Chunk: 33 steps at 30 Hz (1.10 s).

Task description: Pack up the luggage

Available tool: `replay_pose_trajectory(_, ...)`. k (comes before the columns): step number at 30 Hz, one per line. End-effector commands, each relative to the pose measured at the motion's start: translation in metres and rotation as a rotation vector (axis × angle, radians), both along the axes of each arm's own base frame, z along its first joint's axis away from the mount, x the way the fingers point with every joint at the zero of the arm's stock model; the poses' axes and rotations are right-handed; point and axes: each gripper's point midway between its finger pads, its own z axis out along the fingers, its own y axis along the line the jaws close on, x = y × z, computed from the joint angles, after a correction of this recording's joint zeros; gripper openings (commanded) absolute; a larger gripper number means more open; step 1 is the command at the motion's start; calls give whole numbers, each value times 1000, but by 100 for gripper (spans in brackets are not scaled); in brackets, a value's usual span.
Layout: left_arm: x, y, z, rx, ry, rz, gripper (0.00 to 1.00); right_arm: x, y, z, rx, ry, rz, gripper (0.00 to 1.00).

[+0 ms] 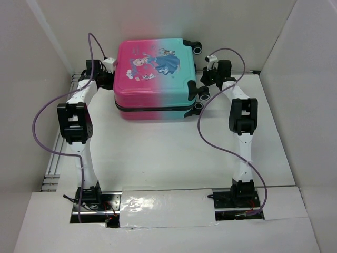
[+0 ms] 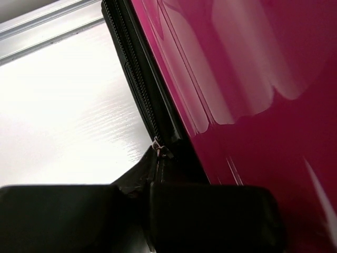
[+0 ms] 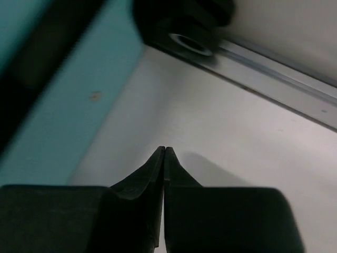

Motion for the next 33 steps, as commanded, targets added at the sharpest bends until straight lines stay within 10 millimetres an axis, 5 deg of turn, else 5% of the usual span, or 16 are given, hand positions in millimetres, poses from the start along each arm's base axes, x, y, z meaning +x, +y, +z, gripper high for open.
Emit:
replay_pose_trajectory(1,-5,7,8,31,-23,0,0,-13,0,78,46,-148,84,10)
replay_pose_trajectory(2,-8,7,16,32,-32,0,0,-38,6,87,86,-141,157,22)
replay_pose_trajectory(6,-22,4,18,31,-17,-13,0,-86,0,123,97,-224,222,48)
replay_pose_trajectory(15,-53,-6,25,-13,7,-28,0,-151,4,128,77,-190,282,61)
replay_pose_trajectory(19,-63,-8,27,-19,8,-35,0,-160,5,105,70,-130,338,61)
replay_pose_trajectory(26,-63,-15,27,-33,21,-46,0,-140,1,68,92,-54,417,59)
replay_pose_trajectory(33,-55,-22,24,-7,25,-75,0,-137,15,57,125,-60,504,59)
